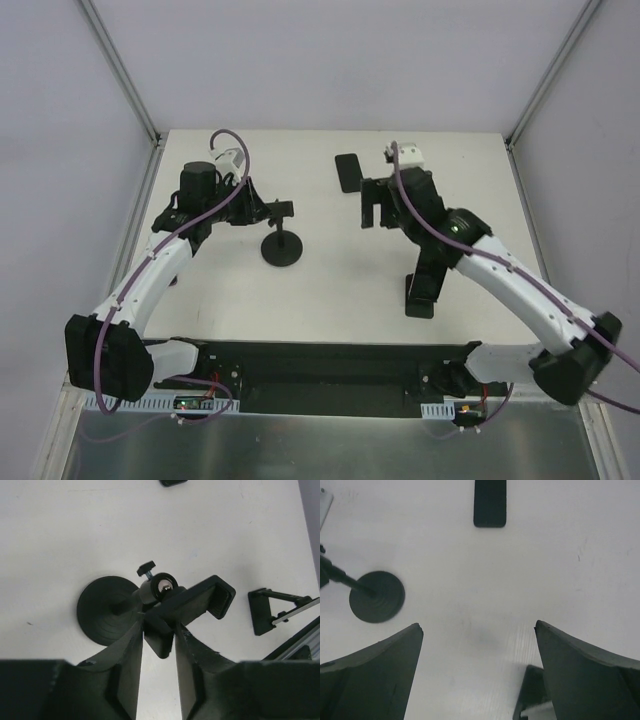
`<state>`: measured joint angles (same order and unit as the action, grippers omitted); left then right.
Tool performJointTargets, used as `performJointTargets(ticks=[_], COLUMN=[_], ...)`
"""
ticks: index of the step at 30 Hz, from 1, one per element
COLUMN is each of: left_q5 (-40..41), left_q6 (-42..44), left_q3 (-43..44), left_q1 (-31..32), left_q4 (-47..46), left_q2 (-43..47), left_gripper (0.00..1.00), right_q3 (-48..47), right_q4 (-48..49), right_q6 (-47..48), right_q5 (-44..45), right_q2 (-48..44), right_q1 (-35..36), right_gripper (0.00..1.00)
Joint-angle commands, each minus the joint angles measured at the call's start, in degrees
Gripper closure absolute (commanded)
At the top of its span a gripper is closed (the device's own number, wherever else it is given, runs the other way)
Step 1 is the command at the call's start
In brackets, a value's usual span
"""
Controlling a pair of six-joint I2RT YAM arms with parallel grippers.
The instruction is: Place the phone on the phone stand
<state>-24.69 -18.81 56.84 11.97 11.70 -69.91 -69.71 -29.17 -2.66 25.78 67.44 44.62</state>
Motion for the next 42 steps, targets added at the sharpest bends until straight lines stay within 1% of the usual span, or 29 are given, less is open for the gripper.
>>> performJointTargets(ticks=[1, 3, 4, 6, 7, 8, 9, 10, 11, 12, 13, 14, 16, 18, 19, 23, 25, 26, 27, 31, 34, 35, 37, 38, 42], left_q5=[1.22, 2.10, 2.45, 1.66, 1.31, 1.48, 1.75, 2.01, 2.45, 2.45, 2.36, 1.84, 0.96, -0.09, -0.27, -1.06, -1.59, -1.77, -1.85, -1.77, -1.68, -1.59, -1.59, -1.59, -1.85], left_q6=[-1.76, -2.02, -2.37, -2.37, -2.46, -2.72, -2.90, -3.16, -3.34, -3.78, -3.95, -4.22, -4.75, -5.18, -5.27, -5.45, -5.62, -5.71, -5.89, -6.06, -5.98, -5.98, -5.98, -5.98, -6.15], left_q3=[-0.85, -1.38, -1.38, -1.21, -1.12, -1.03, -1.12, -1.12, -1.20, -1.38, -1.38, -1.47, -1.21, -0.85, -0.59, 0.11, 0.29, 0.29, 0.29, 0.29, 0.29, 0.29, 0.29, 0.29, 0.29], left_q1=[0.07, 0.07, 0.07, 0.07, 0.07, 0.07, -0.01, -0.01, 0.07, -0.01, -0.01, 0.07, 0.07, 0.07, 0.16, 0.69, 0.86, 0.87, 0.78, 0.78, 0.86, 0.87, 0.87, 0.87, 0.87], left_q4=[-3.53, -3.53, -3.53, -3.62, -3.53, -3.53, -3.53, -3.44, -3.44, -3.44, -3.36, -3.44, -3.36, -3.01, -2.92, -2.13, -1.95, -2.04, -1.95, -2.04, -2.04, -1.95, -2.04, -1.95, -1.95], left_q2=[3.02, 3.64, 4.25, 4.69, 5.39, 5.66, 6.10, 6.80, 7.15, 7.42, 7.85, 7.95, 7.69, 7.33, 6.81, 5.66, 4.96, 4.78, 4.61, 4.43, 4.34, 4.34, 4.43, 4.43, 4.34], left_gripper=[0.52, 0.40, 0.31, 0.17, 0.12, 0.06, 0.04, 0.03, 0.02, 0.02, 0.02, 0.02, 0.02, 0.02, 0.02, 0.02, 0.02, 0.03, 0.03, 0.03, 0.03, 0.03, 0.03, 0.03, 0.03], right_q3=[-13.73, -18.77, -23.40, -28.53, -30.90, -36.58, -39.42, -42.93, -48.62, -51.81, -54.45, -60.39, -64.92, -68.52, -69.24, -68.01, -68.10, -69.67, -69.94, -68.98, -72.92, -74.85, -75.66, -75.66, -77.06], right_q4=[3.07, 3.33, 3.50, 4.11, 3.95, 3.86, 2.72, 1.76, 0.79, -0.87, -1.67, -2.64, -4.84, -5.11, -5.28, -5.46, -6.16, -7.38, -8.61, -8.62, -11.52, -12.22, -13.28, -13.37, -13.98], right_q6=[4.24, 4.50, 5.11, 6.43, 7.83, 8.45, 8.54, 8.54, 7.67, 7.32, 7.14, 7.49, 8.36, 9.33, 9.25, 6.97, 5.47, 4.77, 4.33, 3.80, 3.27, 2.84, 2.83, 1.35, 1.60], right_q5=[-8.20, -10.29, -10.75, -11.01, -11.36, -11.71, -12.15, -12.24, -12.85, -14.60, -15.40, -15.67, -14.18, -14.09, -13.92, -13.21, -14.96, -16.01, -16.11, -16.72, -18.57, -19.10, -20.85, -21.29, -22.61], right_q2=[17.05, 23.23, 29.01, 34.84, 40.52, 43.45, 46.35, 49.42, 54.85, 57.51, 62.50, 64.99, 71.04, 73.88, 75.72, 77.58, 78.98, 79.68, 80.04, 79.86, 82.31, 82.85, 83.81, 83.91, 84.70], right_q1=[-6.63, -8.58, -9.98, -10.87, -11.57, -11.84, -12.27, -13.15, -13.77, -14.29, -15.08, -15.26, -15.44, -15.53, -15.79, -16.84, -17.46, -17.90, -17.99, -18.25, -18.86, -19.04, -19.74, -19.83, -19.75], right_gripper=[0.03, 0.03, 0.04, 0.03, 0.03, 0.03, 0.03, 0.03, 0.03, 0.03, 0.03, 0.03, 0.03, 0.03, 0.03, 0.03, 0.03, 0.03, 0.03, 0.02, 0.01, 0.03, 0.04, 0.04, 0.04])
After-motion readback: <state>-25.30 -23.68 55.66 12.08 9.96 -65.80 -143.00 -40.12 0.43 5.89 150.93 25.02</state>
